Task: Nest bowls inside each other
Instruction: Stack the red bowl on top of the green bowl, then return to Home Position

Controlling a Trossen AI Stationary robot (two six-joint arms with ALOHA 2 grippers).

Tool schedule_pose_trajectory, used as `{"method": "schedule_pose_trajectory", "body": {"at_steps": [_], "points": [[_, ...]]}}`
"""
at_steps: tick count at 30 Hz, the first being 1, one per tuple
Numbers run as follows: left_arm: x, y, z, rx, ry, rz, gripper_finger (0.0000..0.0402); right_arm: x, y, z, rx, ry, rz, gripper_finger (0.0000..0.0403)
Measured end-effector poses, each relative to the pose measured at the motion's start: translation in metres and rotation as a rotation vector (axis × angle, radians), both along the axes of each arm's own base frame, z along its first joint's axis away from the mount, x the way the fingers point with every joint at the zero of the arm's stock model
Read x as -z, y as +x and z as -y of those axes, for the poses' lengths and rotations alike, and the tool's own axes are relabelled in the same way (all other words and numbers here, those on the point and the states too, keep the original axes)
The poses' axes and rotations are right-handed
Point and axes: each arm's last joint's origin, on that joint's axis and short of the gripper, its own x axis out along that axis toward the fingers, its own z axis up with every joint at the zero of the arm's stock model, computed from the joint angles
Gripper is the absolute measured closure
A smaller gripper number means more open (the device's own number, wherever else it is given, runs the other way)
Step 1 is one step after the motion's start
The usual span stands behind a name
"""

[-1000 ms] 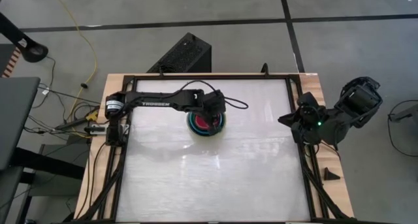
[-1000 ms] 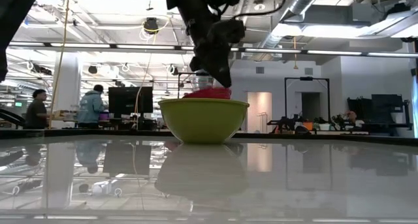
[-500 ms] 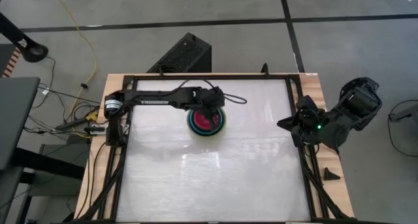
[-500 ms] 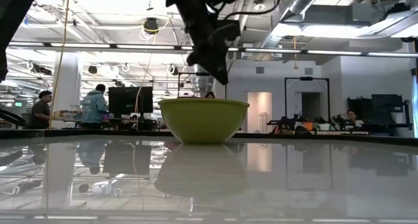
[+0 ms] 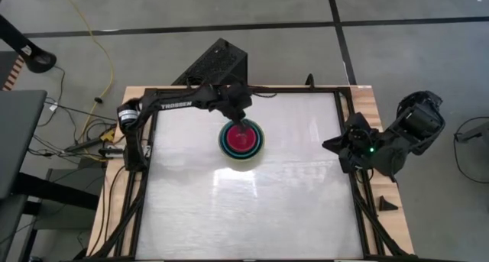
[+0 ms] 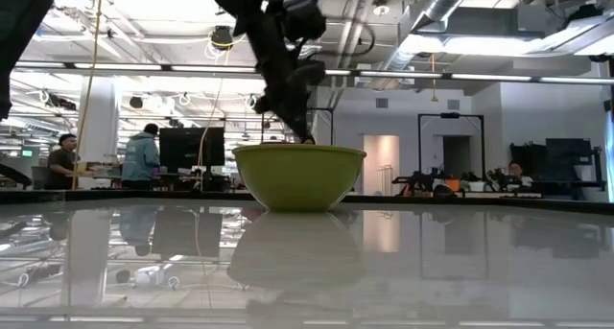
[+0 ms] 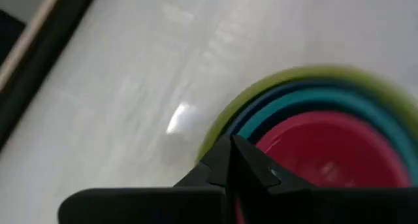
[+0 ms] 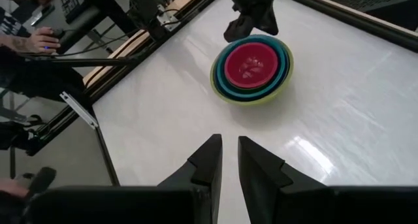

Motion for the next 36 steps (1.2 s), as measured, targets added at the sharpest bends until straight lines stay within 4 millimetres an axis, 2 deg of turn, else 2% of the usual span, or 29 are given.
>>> {"method": "schedule_pose_trajectory", "body": {"at_steps": [6,10,13,15,19,22,25,30,34,36], "points": [[0.029,-0.011,-0.001,-0.01,-0.068,-0.068,0.0401,0.0,0.0,0.0,0.0,-0.001,-0.001,0.0319],[0.033,-0.012,0.0,-0.009,-0.078,-0.068,0.0401,0.0,0.0,0.0,0.0,-0.004,-0.003,0.0319],[0.016,-0.013,0.0,-0.037,-0.028,0.003,0.0401,0.0,0.0,0.001,0.006,-0.013,0.002,0.0319],[-0.006,-0.018,0.002,-0.058,0.03,0.077,0.0401,0.0,0.0,0.001,0.008,-0.041,0.013,0.0319],[-0.047,-0.04,0.008,-0.101,0.111,0.164,0.0401,-0.002,-0.003,-0.003,0.008,-0.153,0.083,0.0319],[-0.072,-0.064,0.021,-0.117,0.148,0.26,0.0401,0.004,-0.004,-0.013,0.019,-0.241,0.176,0.0319],[-0.088,-0.093,0.041,-0.109,0.17,0.384,0.0401,0.022,-0.007,-0.024,0.014,-0.278,0.224,0.0319],[-0.084,-0.146,0.086,-0.081,0.132,0.651,0.0401,0.067,-0.022,-0.035,0.062,-0.26,0.397,0.0319],[-0.061,-0.181,0.122,-0.039,0.086,0.856,0.0401,0.107,-0.039,-0.036,0.06,-0.22,0.546,0.0319],[-0.047,-0.194,0.137,-0.025,0.068,0.936,0.0401,0.125,-0.042,-0.037,0.043,-0.202,0.552,0.0319]]}}
